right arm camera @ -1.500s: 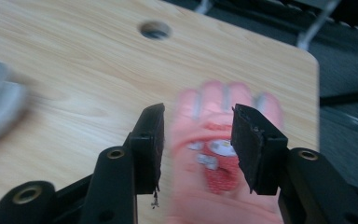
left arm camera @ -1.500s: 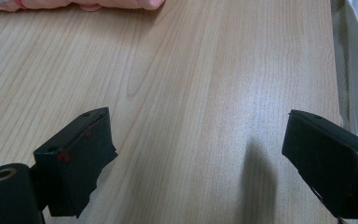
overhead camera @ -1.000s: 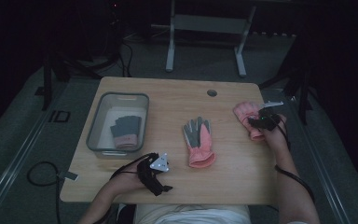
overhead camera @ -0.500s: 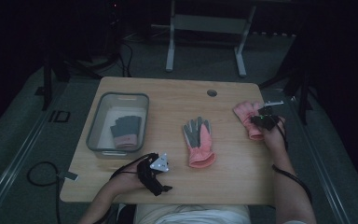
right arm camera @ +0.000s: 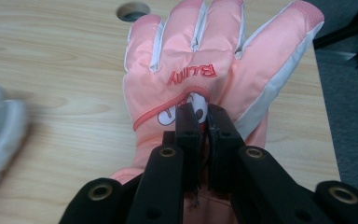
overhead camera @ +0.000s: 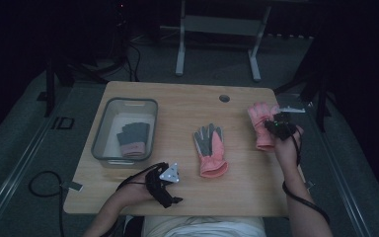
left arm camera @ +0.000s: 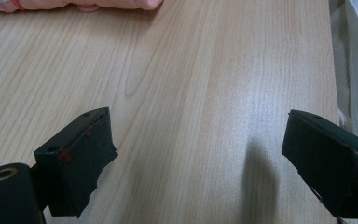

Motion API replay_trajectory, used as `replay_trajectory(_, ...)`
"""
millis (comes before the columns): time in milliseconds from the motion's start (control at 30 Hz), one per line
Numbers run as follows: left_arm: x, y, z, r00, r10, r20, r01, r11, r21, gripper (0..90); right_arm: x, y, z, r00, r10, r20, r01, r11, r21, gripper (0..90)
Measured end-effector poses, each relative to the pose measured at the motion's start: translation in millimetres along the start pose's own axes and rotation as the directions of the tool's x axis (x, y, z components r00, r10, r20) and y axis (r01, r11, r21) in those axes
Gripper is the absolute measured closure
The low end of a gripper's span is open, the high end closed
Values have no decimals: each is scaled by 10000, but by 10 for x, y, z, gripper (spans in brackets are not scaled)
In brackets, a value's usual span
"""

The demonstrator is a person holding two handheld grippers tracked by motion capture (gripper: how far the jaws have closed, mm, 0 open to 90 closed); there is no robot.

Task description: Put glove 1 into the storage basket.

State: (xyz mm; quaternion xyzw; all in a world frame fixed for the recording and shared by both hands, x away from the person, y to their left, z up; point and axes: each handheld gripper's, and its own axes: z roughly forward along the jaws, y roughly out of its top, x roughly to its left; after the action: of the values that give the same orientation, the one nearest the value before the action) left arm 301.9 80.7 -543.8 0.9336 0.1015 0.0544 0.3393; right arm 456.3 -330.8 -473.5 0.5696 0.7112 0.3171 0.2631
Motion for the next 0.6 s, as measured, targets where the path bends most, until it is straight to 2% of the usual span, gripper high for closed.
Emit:
replay_trajectory(67,-1,0,-4,10000,-4,29,4,10000,-46,85,110,-19,-112,9997,262,-28,-263,9995,-180,849)
replay_trajectory(133,-1,1,-8,10000,-25,-7,25,9999,-126,85,231,-42,-198,9998,171,55,-170,9996,-210,849)
replay_trajectory(200,-3,3,-6,10000,-26,-19,26,9999,-112,85,324,-80,-291,9995,330,13,-329,9990,-303,849)
replay_trajectory(367,-17,8,7,10000,34,-50,-34,10000,-4,85,480,-221,-462,9956,941,7,-940,9948,-401,849)
replay_trajectory(467,-27,12,16,10000,92,-38,-91,10000,31,85,590,-312,-511,9968,763,219,-756,9967,-303,849)
replay_trajectory(600,-29,18,17,9997,224,-33,-224,9996,142,85,705,-443,-503,9963,819,254,-818,9966,-46,849)
